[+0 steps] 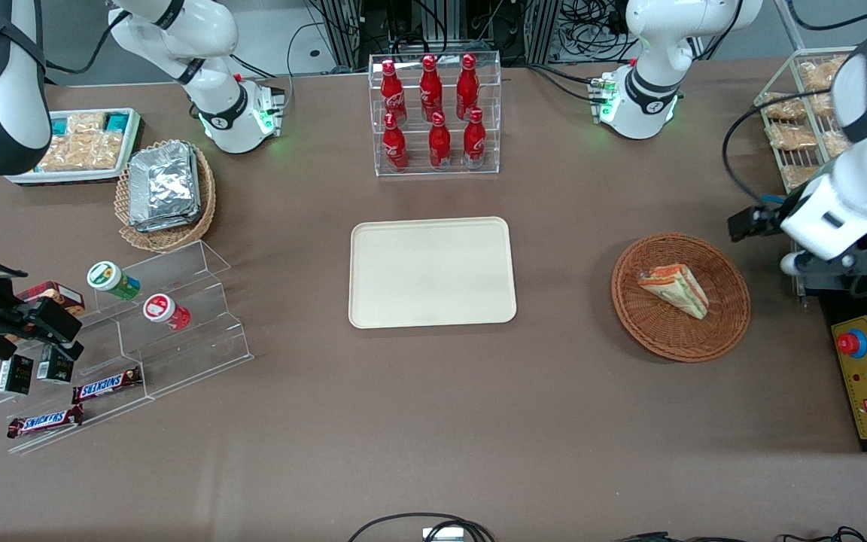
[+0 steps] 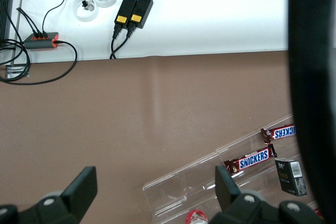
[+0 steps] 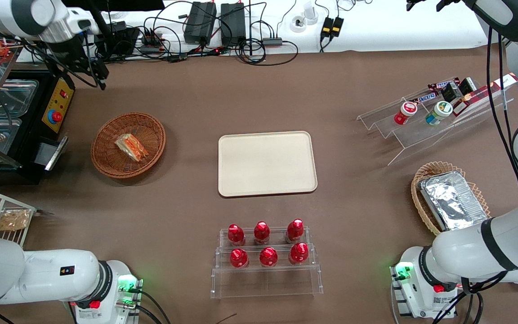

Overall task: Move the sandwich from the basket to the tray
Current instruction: 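Move the left gripper over the wrapped sandwich in the wicker basket, then lower the open left gripper around the sandwich and close it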

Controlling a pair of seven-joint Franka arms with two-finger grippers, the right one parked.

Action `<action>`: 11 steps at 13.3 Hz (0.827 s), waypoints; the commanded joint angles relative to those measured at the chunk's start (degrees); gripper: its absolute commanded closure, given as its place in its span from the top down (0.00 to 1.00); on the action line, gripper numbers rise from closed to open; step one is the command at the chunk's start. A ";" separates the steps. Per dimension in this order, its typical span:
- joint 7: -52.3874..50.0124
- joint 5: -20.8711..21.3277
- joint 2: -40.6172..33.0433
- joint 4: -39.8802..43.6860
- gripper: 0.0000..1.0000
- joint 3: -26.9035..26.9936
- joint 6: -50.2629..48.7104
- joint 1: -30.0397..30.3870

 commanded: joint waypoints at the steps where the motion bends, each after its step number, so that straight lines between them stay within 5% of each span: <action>1: -6.74 0.84 -1.40 -8.33 1.00 -0.04 7.87 -0.18; 5: -17.28 0.84 -1.05 -18.71 1.00 0.04 20.88 -0.09; 11: -31.97 0.84 3.08 -23.55 1.00 0.04 31.26 -0.44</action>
